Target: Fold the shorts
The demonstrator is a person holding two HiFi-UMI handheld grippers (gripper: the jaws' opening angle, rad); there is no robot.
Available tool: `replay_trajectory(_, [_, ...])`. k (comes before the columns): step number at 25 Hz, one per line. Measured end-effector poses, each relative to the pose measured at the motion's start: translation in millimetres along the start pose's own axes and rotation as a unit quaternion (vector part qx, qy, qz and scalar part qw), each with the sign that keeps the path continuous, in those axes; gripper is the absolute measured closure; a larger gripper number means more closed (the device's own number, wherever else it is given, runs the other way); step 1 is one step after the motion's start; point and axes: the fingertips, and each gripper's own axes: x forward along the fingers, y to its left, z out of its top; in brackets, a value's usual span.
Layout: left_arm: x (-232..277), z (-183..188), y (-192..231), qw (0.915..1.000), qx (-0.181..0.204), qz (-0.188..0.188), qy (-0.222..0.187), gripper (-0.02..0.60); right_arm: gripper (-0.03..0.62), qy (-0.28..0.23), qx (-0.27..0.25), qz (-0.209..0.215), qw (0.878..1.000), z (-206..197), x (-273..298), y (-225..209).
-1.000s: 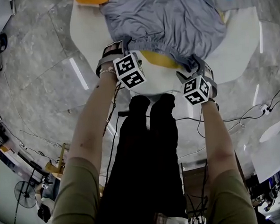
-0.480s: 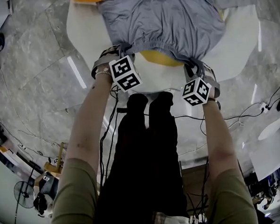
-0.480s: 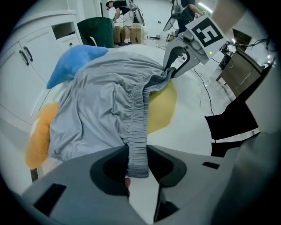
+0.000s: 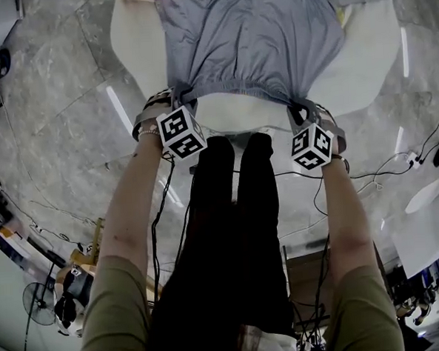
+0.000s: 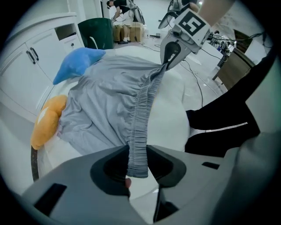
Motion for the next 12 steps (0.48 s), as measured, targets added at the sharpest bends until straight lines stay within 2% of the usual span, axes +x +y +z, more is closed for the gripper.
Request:
replay_trajectory(6, [-6, -44, -63, 0.9988, -0.007, -0.043, 0.024, 0.460, 0.554, 0.009, -0.009, 0.080, 0.997, -13, -10, 67])
replay_trajectory(12, [17, -63, -87, 0.9958, -0.043, -0.066, 0.046, 0.459, 0.553, 0.032, 0.011, 0.124, 0.992, -28, 9, 109])
